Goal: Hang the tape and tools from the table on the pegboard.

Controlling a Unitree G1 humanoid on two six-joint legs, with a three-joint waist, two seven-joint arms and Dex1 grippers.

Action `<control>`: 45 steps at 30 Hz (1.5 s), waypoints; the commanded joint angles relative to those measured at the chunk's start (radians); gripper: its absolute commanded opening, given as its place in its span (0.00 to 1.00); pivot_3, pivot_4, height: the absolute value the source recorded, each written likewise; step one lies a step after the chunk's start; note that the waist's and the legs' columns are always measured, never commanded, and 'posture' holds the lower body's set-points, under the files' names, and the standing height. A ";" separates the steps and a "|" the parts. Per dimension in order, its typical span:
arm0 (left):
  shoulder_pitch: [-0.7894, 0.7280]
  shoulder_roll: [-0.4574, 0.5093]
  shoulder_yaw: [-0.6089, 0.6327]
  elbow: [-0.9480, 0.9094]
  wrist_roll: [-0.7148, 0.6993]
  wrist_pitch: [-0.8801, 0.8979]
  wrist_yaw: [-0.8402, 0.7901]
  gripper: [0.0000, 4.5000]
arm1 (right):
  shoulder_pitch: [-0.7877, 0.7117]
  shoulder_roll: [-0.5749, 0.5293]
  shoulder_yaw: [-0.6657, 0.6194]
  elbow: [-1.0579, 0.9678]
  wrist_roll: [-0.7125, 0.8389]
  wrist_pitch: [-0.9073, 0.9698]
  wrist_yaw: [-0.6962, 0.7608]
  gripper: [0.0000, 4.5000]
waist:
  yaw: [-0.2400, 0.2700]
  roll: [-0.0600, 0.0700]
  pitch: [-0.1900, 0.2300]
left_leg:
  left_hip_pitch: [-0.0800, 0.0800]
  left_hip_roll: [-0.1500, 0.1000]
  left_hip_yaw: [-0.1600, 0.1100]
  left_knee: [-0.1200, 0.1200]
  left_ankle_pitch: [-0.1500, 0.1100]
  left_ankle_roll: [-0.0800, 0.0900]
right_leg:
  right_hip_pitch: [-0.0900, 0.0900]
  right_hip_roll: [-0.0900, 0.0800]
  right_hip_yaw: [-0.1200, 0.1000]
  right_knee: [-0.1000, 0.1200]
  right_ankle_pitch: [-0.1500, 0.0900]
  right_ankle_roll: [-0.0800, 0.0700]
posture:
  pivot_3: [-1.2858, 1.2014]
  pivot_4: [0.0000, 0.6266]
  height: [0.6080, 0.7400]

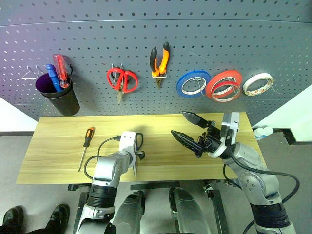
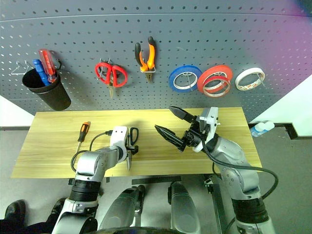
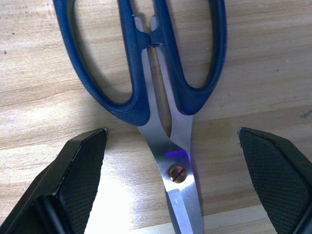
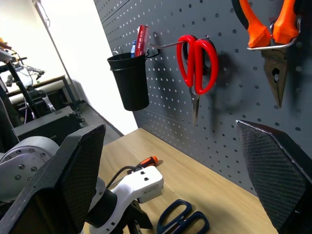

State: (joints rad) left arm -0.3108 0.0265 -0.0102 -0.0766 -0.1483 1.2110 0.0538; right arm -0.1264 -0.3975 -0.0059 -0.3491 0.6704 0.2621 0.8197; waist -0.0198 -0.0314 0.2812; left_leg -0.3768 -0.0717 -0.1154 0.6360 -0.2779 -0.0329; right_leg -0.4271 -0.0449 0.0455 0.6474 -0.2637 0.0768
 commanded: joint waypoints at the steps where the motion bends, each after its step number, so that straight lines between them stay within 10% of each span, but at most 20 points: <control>1: 0.026 -0.002 0.015 0.048 0.013 0.055 0.007 1.00 | -0.012 0.012 -0.012 -0.016 -0.001 -0.017 -0.004 0.99 | -0.001 0.000 0.000 | 0.000 0.000 0.000 0.000 0.000 0.000 | 0.000 0.000 0.000 0.000 0.000 0.000 | 0.49 0.48 1.00; 6: 0.023 0.002 0.010 0.075 0.039 0.085 0.024 0.86 | -0.027 0.014 -0.017 -0.008 -0.004 -0.017 -0.010 1.00 | -0.001 0.000 0.000 | 0.002 0.000 0.000 0.000 0.000 0.000 | 0.001 0.000 0.000 0.001 0.000 0.000 | 0.49 0.48 1.00; 16: 0.017 -0.024 0.060 0.099 0.054 0.170 0.035 0.18 | -0.066 0.012 -0.020 -0.023 0.006 -0.001 -0.033 1.00 | 0.000 0.001 -0.001 | 0.003 0.000 0.000 0.000 0.000 -0.001 | 0.002 0.000 0.000 0.000 0.000 0.000 | 0.49 0.49 1.00; 45: 0.068 0.091 -0.012 -0.074 0.074 -0.209 -0.104 0.18 | 0.035 -0.093 -0.026 0.066 0.064 0.023 0.274 1.00 | 0.002 0.001 0.001 | -0.005 0.000 0.000 0.001 0.001 -0.001 | -0.003 -0.001 0.000 -0.002 0.001 0.001 | 0.49 0.46 1.00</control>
State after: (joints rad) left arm -0.2550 0.1248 -0.0230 -0.1230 -0.0755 1.0145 -0.0559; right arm -0.1014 -0.4771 -0.0351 -0.2654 0.7405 0.3083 1.0495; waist -0.0176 -0.0299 0.2819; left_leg -0.3832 -0.0719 -0.1159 0.6379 -0.2782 -0.0326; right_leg -0.4305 -0.0457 0.0450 0.6453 -0.2629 0.0781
